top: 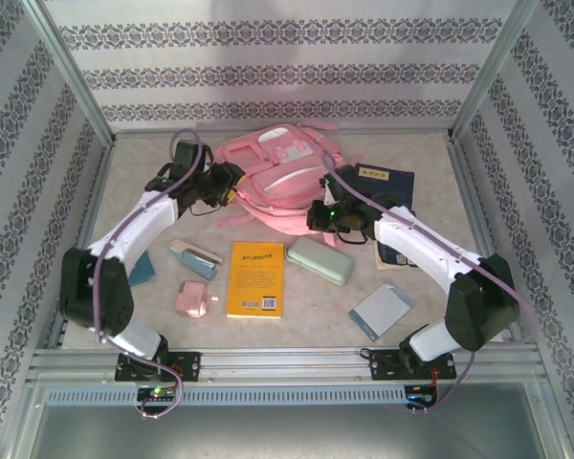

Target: Pack books, pencil case, and school supplies into a backpack

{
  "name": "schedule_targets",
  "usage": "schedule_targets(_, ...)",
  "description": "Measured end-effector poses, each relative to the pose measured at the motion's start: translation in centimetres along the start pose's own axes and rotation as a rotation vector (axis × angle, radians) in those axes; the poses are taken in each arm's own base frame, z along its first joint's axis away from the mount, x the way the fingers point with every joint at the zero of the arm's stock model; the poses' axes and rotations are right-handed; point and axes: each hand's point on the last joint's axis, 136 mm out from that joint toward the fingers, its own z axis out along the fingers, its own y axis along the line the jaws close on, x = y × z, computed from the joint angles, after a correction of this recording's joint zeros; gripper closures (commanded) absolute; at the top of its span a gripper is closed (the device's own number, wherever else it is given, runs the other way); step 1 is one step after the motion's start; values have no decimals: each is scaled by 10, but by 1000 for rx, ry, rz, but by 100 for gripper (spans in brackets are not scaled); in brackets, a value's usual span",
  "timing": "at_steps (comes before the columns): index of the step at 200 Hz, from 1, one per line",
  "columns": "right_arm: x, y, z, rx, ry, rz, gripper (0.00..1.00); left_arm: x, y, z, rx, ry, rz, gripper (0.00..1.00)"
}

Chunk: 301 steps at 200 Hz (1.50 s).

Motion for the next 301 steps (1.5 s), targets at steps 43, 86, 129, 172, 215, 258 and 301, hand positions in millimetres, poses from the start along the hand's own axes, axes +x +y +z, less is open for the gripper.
schedule_targets(43,17,36,6,-31,12,4,100,48,30,-36,-37,60,-115,40)
schedule_targets(86,36,50,22,-25,40,-17,100,80,47,-31,-85,124,-171,40)
schedule_targets(129,45,56,27,-19,45,-34,100,102,61,-4,-140,182,-183,43)
schedule_targets(172,50,57,33,-5,50,-49,100,105,77,20,-176,192,-210,54)
schedule_targets(215,51,57,34,-2,51,-78,100,100,76,31,-172,174,-204,70)
schedule_targets(258,51,52,37,18,49,-120,100,100,78,38,-184,181,-204,100)
schedule_targets(301,50,49,38,27,48,-156,100,95,77,36,-178,179,-203,100)
